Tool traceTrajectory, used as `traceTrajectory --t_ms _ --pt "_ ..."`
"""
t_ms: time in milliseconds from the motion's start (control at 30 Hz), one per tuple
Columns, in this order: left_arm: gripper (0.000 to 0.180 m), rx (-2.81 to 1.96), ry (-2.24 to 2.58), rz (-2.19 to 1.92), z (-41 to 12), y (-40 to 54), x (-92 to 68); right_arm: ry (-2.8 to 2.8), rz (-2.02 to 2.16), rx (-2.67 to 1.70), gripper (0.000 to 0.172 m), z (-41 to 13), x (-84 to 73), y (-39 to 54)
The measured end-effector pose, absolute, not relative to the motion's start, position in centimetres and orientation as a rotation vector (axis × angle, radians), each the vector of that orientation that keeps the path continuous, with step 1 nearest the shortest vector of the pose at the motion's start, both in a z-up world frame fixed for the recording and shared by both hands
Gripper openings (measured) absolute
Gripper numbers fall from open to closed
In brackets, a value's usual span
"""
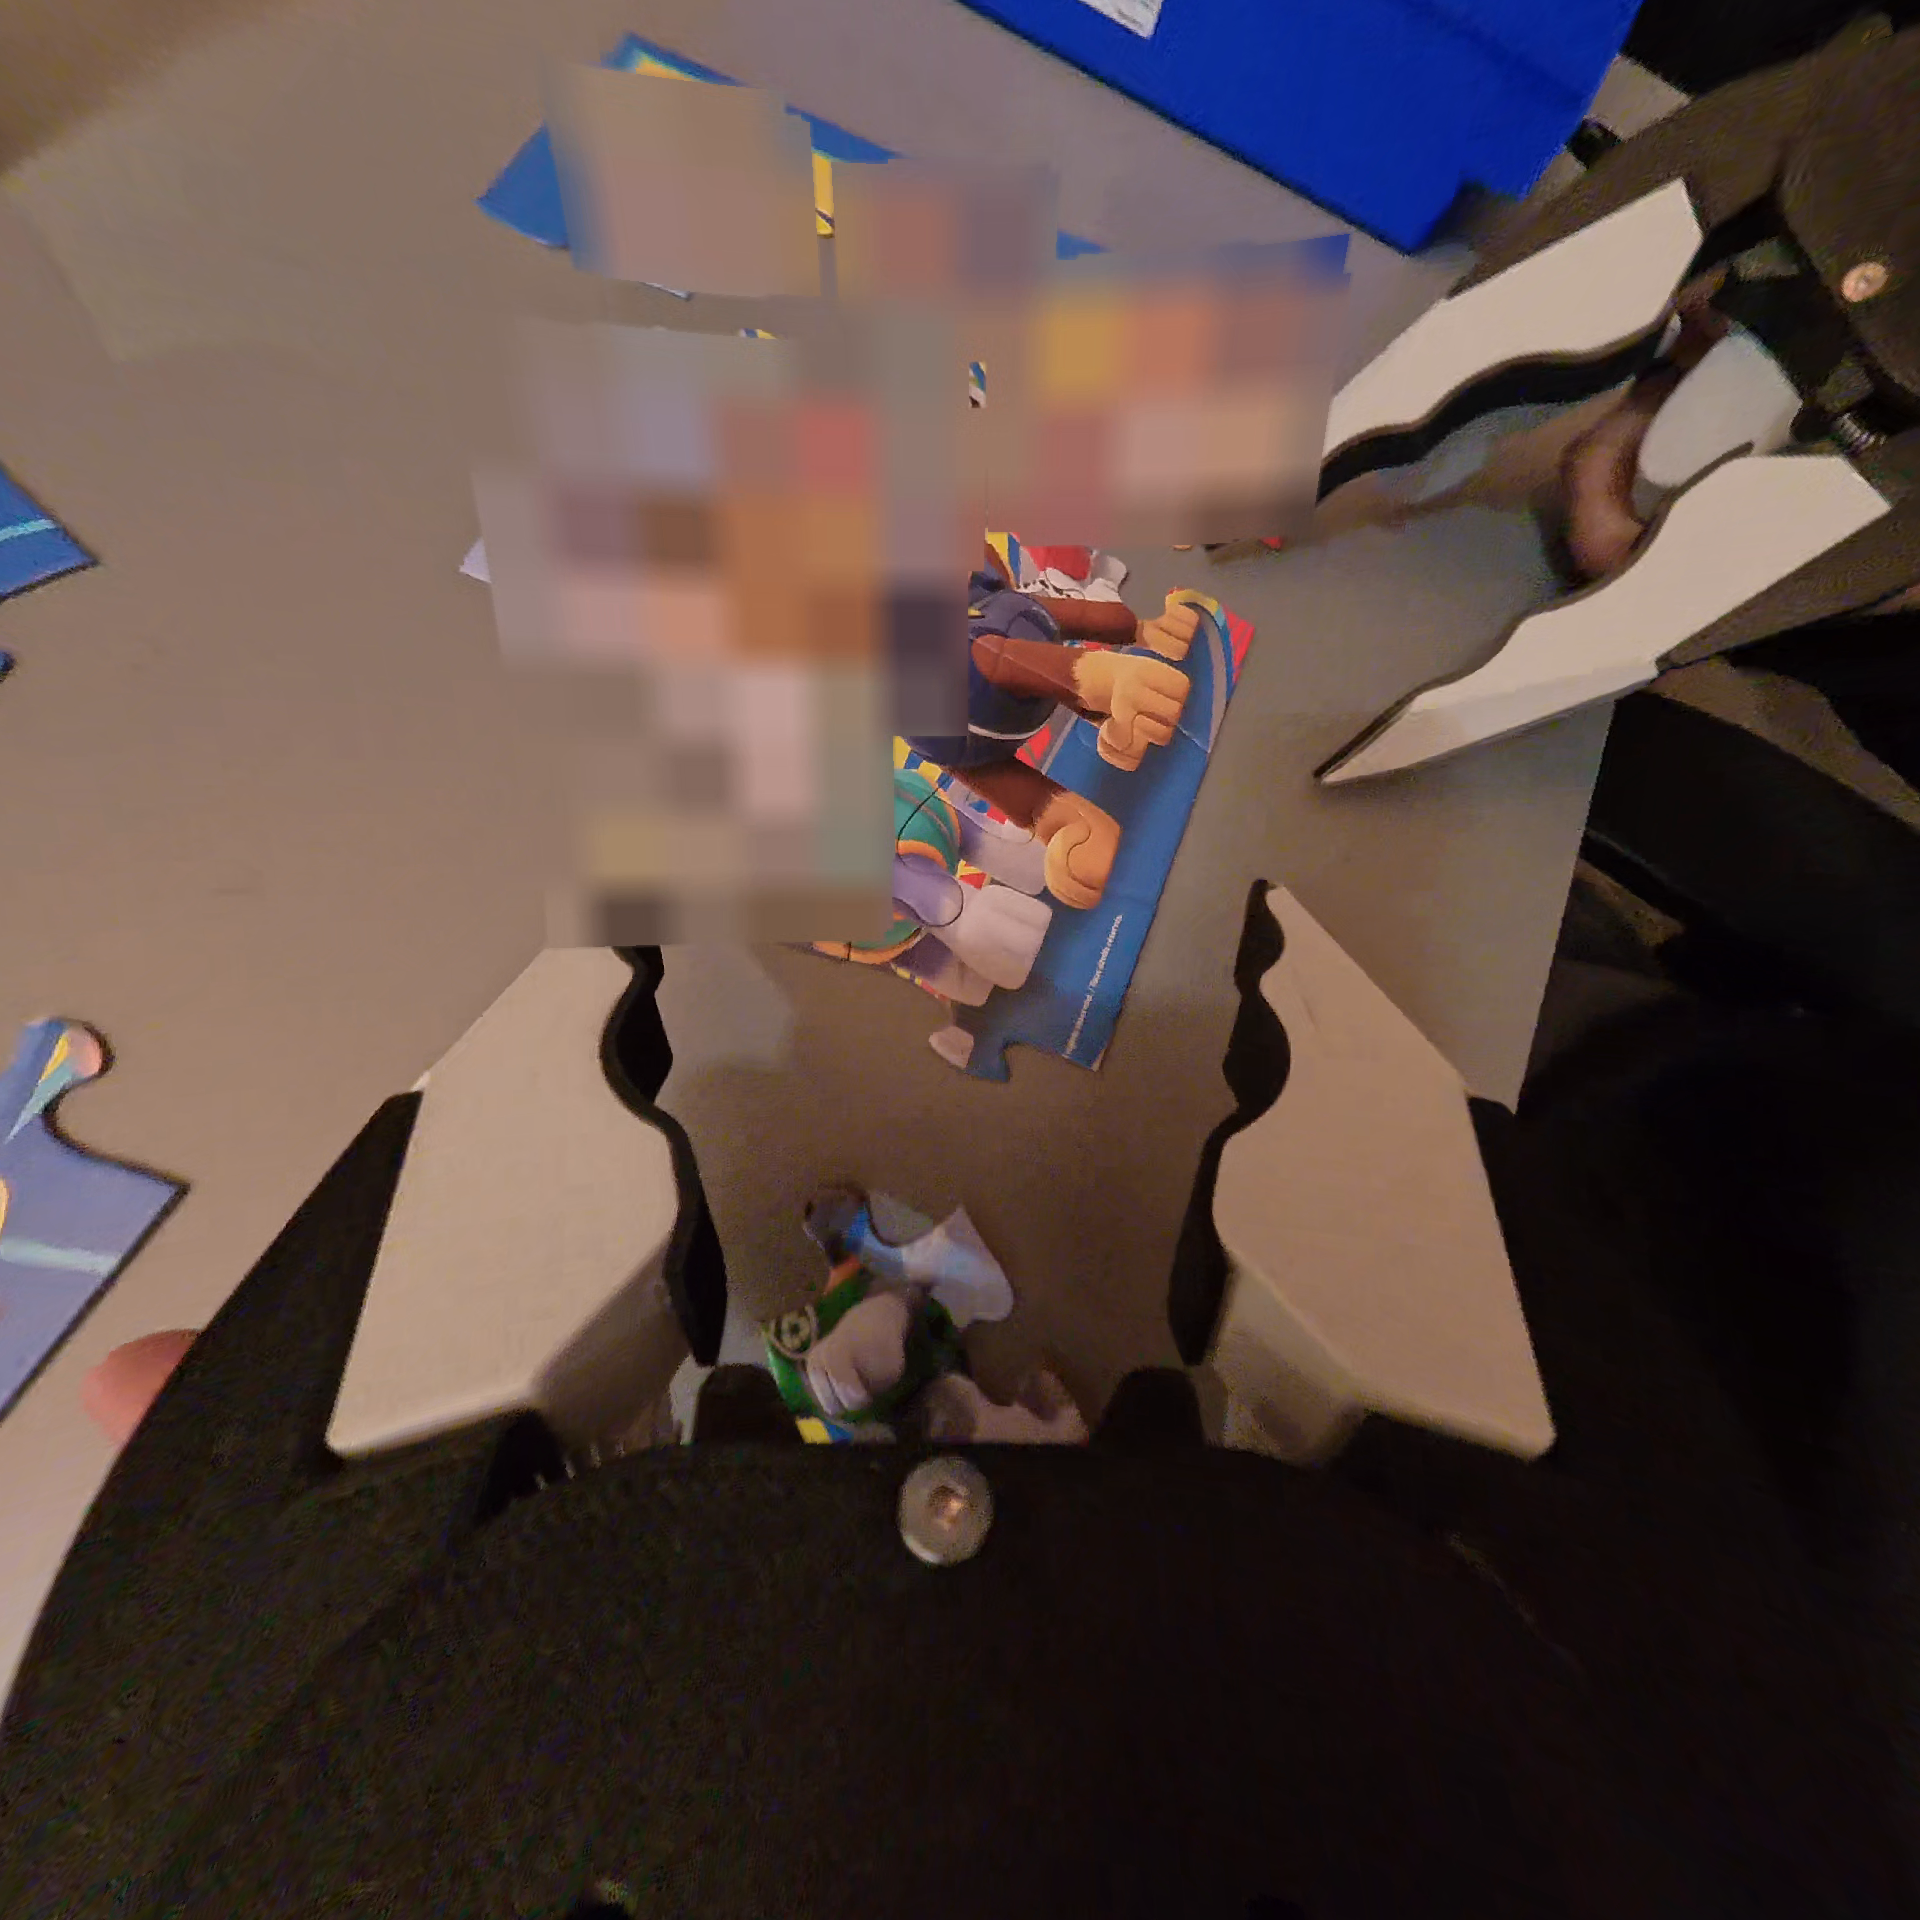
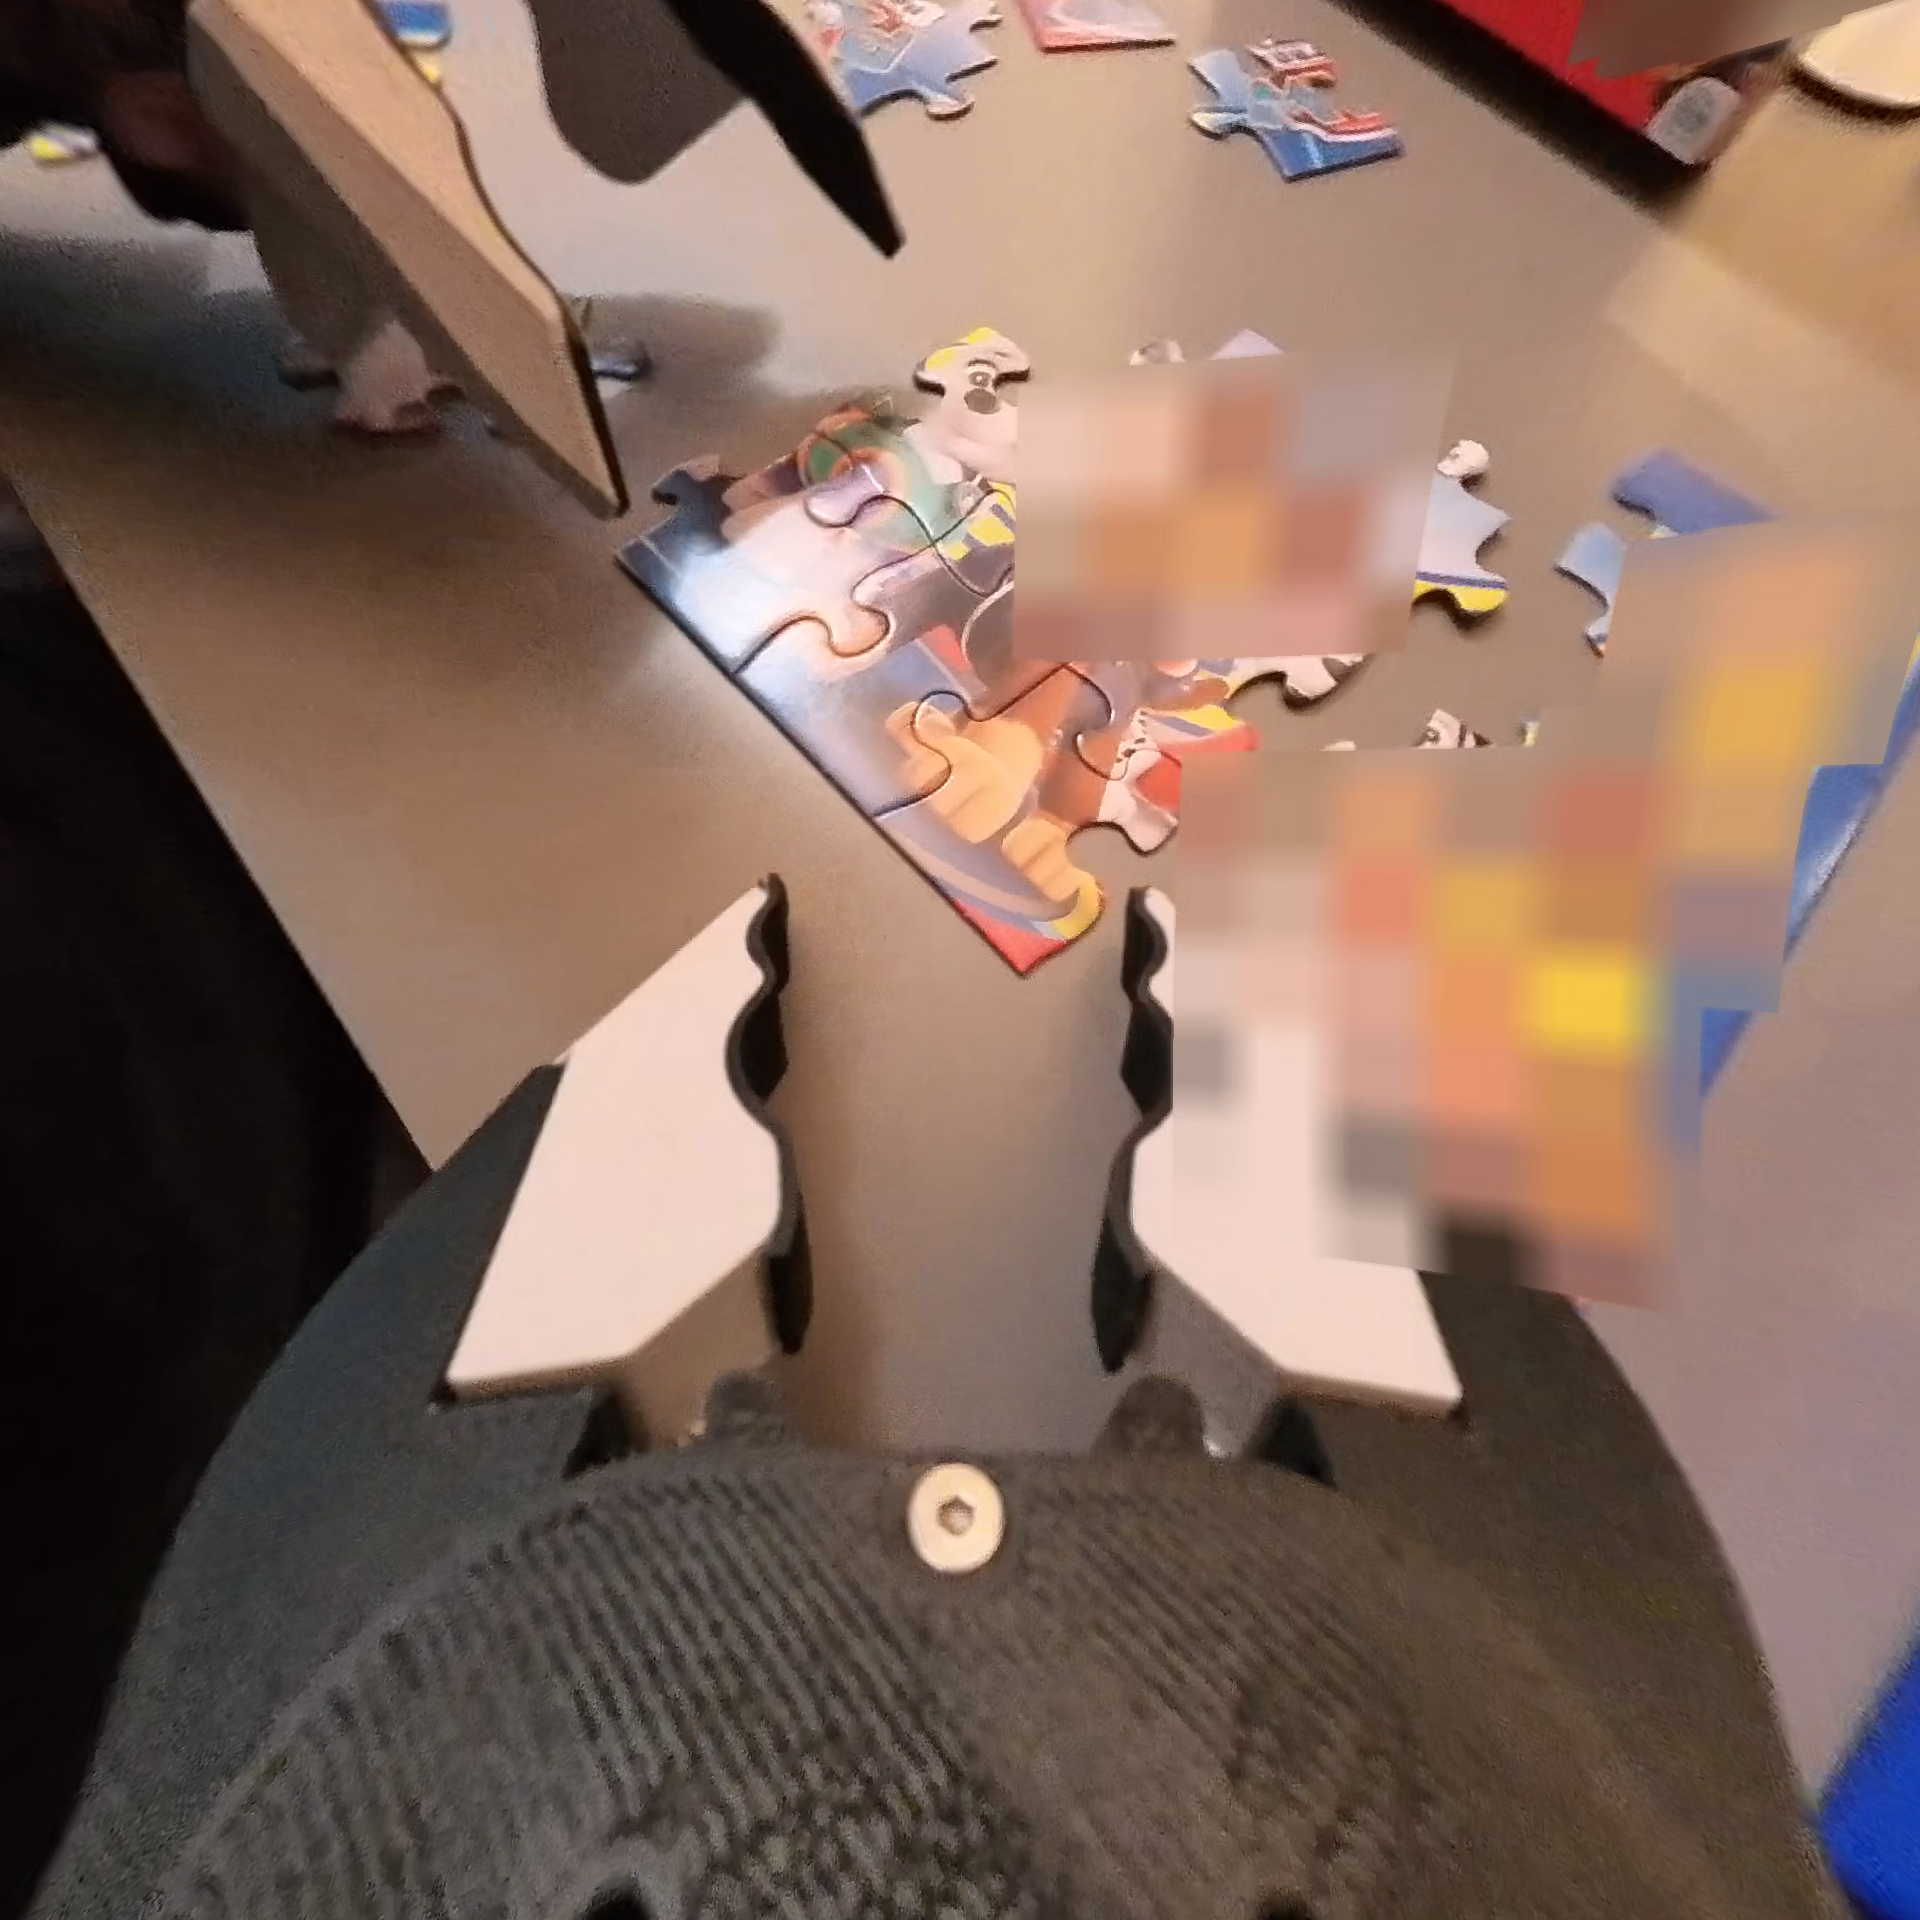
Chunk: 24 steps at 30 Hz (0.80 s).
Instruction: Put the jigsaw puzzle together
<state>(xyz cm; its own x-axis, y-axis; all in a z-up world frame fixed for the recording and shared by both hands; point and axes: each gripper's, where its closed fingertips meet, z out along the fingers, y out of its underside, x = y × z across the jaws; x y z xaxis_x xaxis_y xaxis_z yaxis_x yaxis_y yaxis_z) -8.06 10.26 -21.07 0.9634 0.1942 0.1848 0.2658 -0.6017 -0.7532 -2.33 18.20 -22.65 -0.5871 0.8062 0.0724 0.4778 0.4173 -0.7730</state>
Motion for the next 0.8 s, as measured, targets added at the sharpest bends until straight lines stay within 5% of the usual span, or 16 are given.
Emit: traceTrajectory --t_ms 200,533,800 --pt "0.118 -2.197 -0.232 -0.042 -20.0 10.8 -9.8 -2.472 1.045 -0.998 0.065 -23.4 -2.9 18.5" --pt "0.128 -2.336 -0.177 -0.159 -23.1 10.9 -8.5 -2.665 0.963 -0.811 0.027 -23.5 -3.6 19.3" --pt "0.128 -2.385 -0.157 -0.042 -24.1 10.9 -8.5 -2.692 0.947 -0.780 0.025 -23.5 -3.5 19.0"
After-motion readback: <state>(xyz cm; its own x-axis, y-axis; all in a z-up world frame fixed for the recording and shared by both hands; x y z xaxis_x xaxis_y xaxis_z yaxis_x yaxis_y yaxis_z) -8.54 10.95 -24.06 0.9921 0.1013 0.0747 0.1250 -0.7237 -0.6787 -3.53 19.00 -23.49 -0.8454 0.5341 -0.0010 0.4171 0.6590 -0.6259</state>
